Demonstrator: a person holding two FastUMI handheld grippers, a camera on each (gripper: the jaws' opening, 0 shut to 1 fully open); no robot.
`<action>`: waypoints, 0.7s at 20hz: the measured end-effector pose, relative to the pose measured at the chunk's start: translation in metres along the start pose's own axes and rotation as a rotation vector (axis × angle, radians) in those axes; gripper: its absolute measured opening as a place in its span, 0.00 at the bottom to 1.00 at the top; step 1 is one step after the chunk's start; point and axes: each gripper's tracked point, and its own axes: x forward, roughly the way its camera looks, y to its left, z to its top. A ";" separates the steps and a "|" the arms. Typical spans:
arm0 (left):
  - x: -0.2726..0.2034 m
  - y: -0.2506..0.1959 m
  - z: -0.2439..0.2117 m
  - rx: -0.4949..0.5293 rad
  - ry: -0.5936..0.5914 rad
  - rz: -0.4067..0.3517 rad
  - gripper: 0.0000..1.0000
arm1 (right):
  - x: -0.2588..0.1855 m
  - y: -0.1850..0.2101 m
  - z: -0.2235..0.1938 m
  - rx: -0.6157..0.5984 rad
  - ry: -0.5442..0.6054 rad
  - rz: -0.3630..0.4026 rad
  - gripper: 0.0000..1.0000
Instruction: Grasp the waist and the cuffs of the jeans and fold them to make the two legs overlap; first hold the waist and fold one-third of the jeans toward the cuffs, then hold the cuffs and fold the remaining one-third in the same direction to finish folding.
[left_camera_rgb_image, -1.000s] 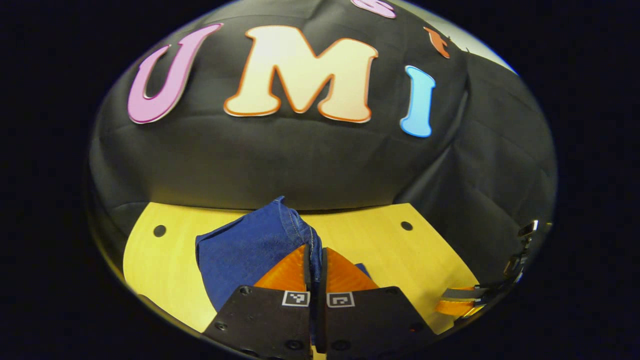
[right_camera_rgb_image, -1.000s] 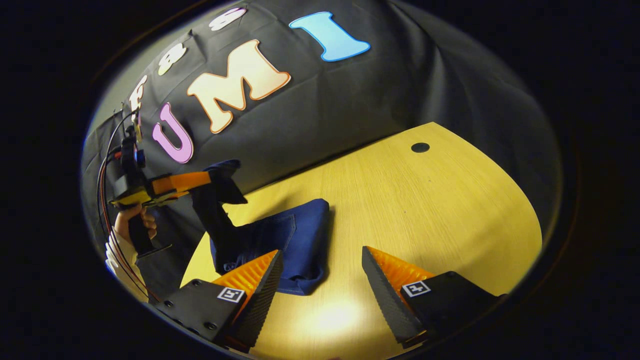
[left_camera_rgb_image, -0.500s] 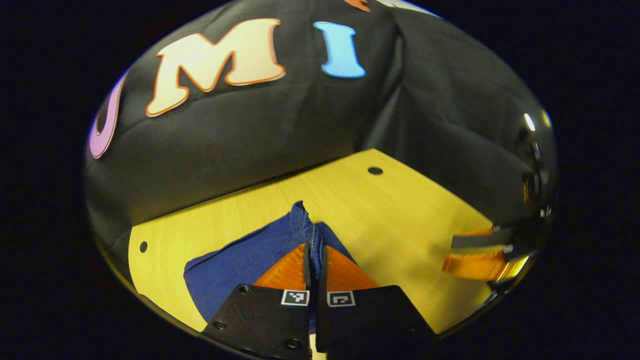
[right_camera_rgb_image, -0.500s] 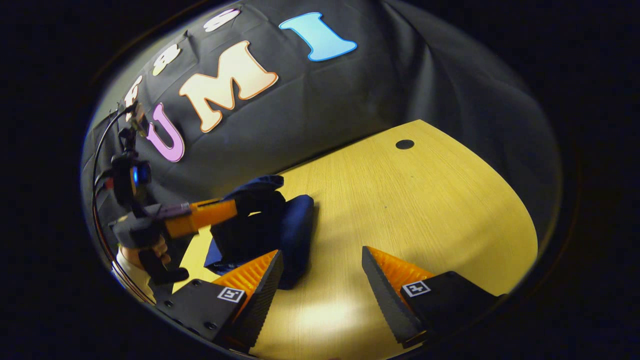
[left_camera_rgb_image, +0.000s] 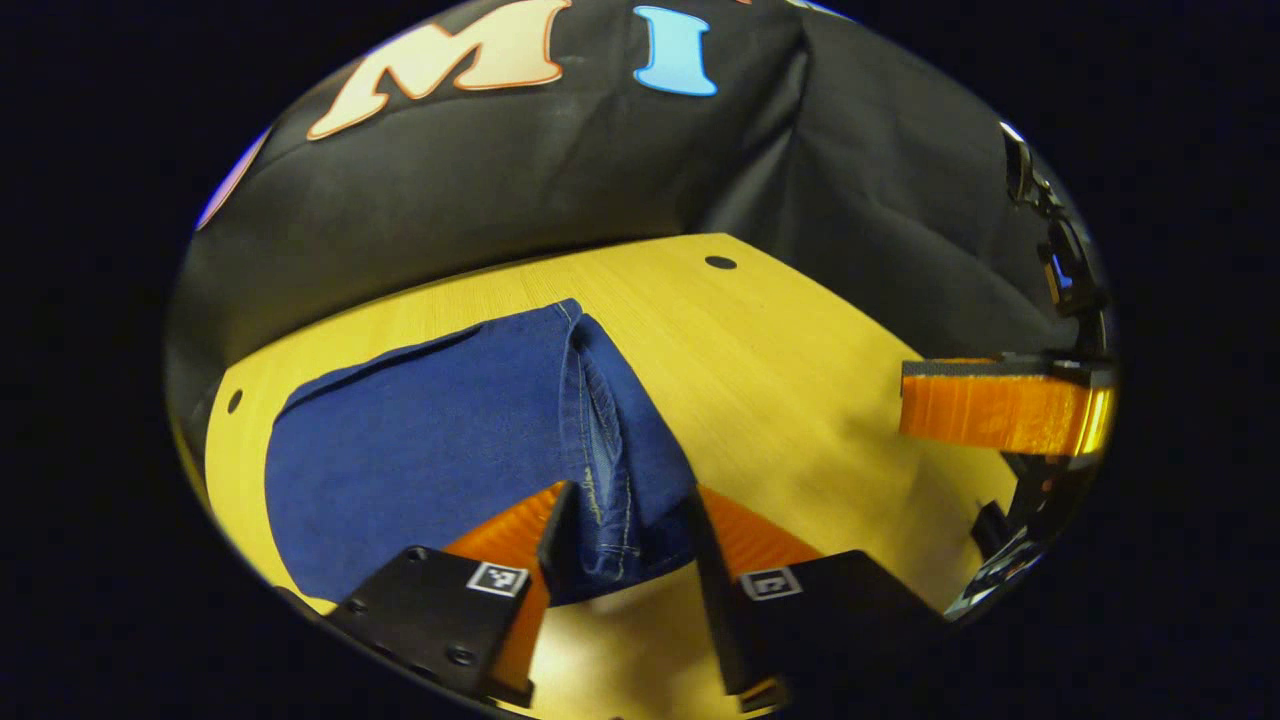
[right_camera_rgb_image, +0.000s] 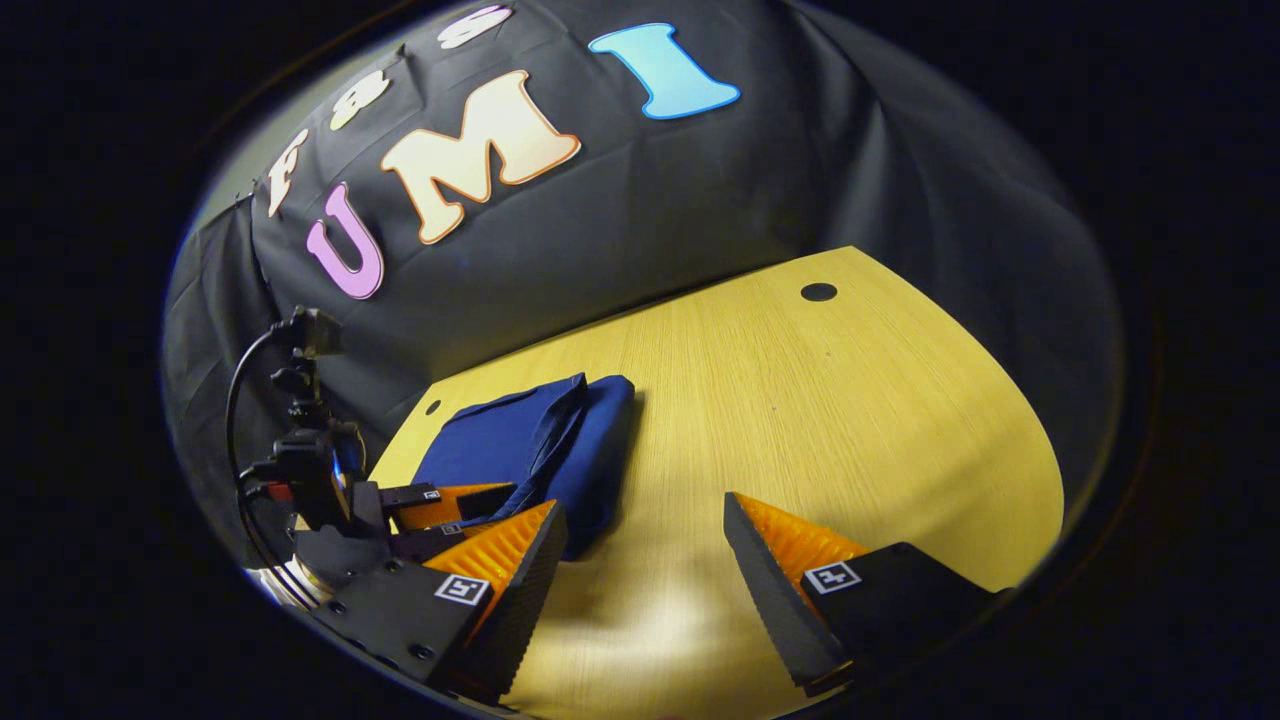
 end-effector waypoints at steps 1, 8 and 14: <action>-0.007 -0.001 0.010 -0.015 -0.033 0.009 0.67 | -0.002 0.004 0.001 0.002 -0.004 0.005 0.98; -0.105 0.051 0.033 -0.098 -0.207 0.156 0.89 | -0.031 0.066 0.010 -0.018 -0.100 0.034 0.98; -0.165 0.101 0.021 -0.122 -0.249 0.215 0.89 | -0.054 0.129 0.005 -0.048 -0.165 0.028 0.98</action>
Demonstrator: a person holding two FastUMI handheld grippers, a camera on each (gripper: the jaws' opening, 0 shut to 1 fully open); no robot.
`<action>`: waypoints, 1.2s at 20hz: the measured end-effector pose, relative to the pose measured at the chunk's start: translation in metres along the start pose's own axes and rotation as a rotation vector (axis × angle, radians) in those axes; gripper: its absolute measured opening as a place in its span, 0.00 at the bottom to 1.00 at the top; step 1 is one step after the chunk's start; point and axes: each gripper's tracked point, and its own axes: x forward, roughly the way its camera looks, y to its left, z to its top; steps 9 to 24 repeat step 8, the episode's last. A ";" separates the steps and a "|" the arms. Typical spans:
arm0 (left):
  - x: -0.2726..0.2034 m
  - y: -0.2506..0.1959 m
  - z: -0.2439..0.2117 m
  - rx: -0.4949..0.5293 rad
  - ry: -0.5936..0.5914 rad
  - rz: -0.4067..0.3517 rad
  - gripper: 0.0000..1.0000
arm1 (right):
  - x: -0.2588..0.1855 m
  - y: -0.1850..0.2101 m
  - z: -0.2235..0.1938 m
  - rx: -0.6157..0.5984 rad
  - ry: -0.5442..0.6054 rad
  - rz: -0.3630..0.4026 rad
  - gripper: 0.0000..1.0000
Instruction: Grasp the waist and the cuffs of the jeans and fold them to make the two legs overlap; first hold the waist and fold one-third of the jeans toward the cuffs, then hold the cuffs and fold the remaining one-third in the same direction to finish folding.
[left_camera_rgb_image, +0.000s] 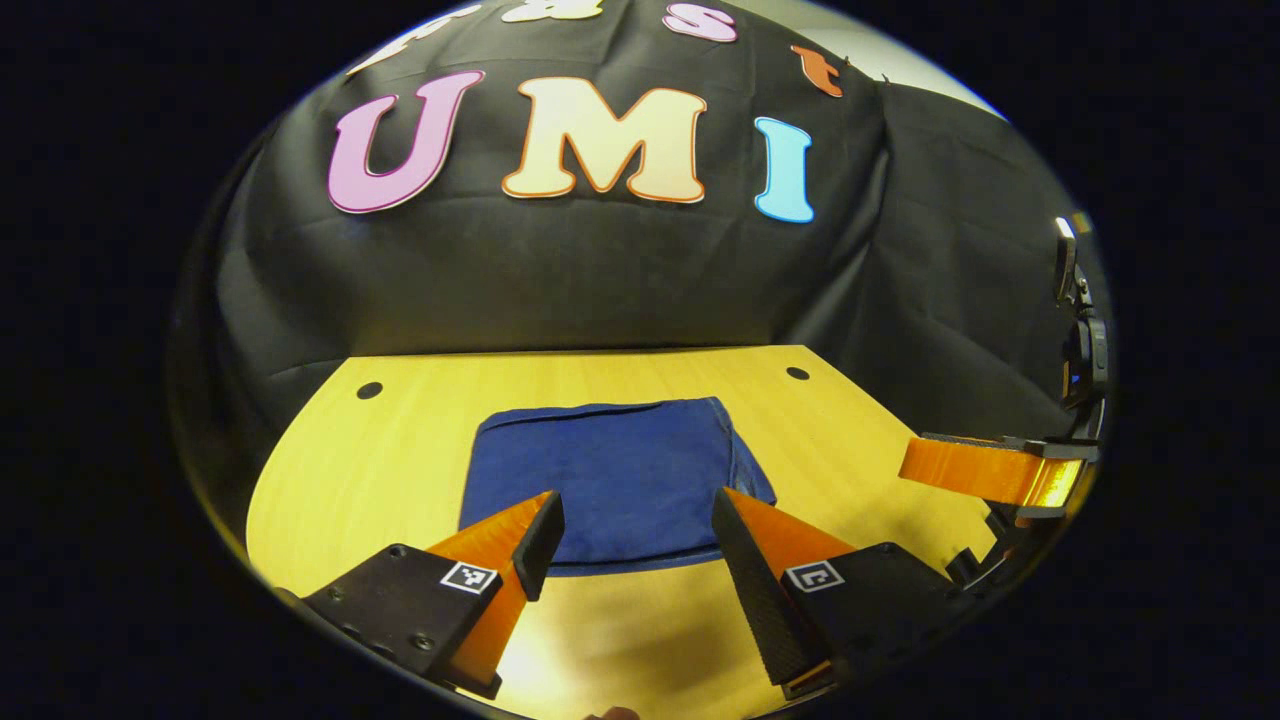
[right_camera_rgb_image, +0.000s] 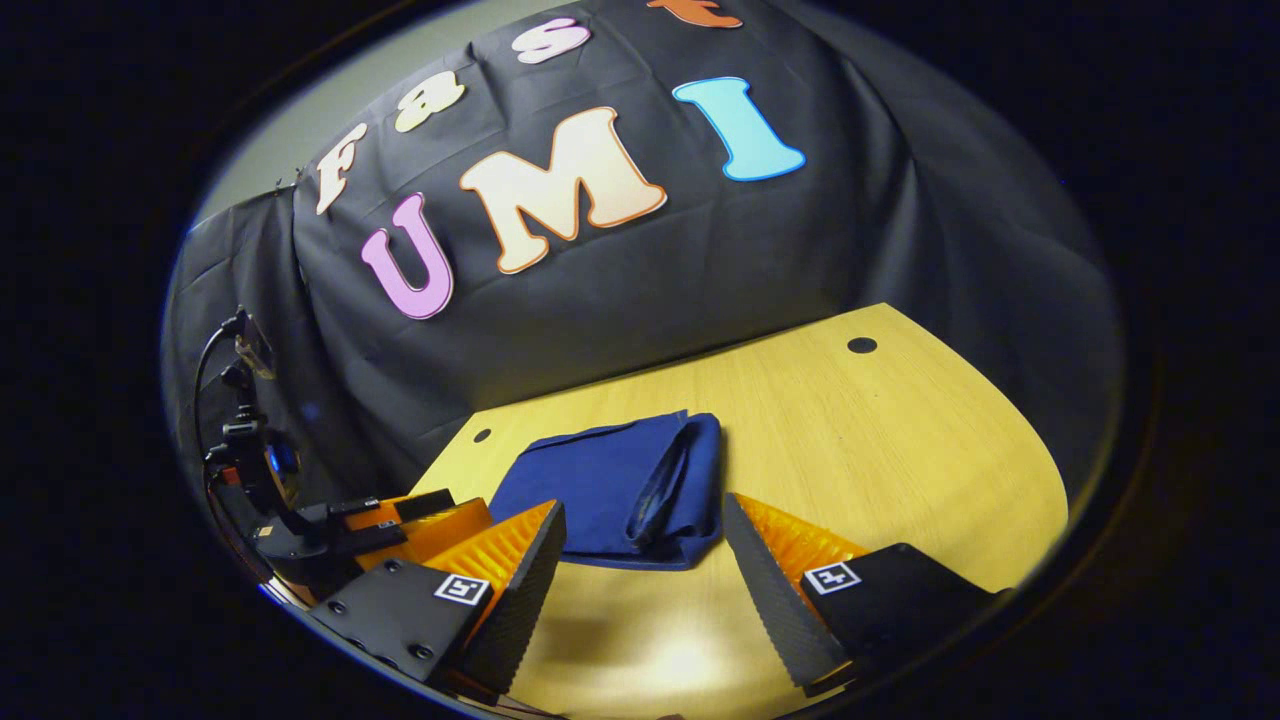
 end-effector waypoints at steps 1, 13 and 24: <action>-0.006 0.008 -0.002 0.002 0.003 0.003 0.89 | -0.002 0.006 -0.003 -0.005 0.002 -0.010 0.98; -0.034 0.035 -0.027 -0.001 0.045 -0.063 0.89 | -0.022 0.037 -0.003 -0.020 -0.048 -0.060 0.98; -0.034 0.035 -0.027 -0.001 0.045 -0.063 0.89 | -0.022 0.037 -0.003 -0.020 -0.048 -0.060 0.98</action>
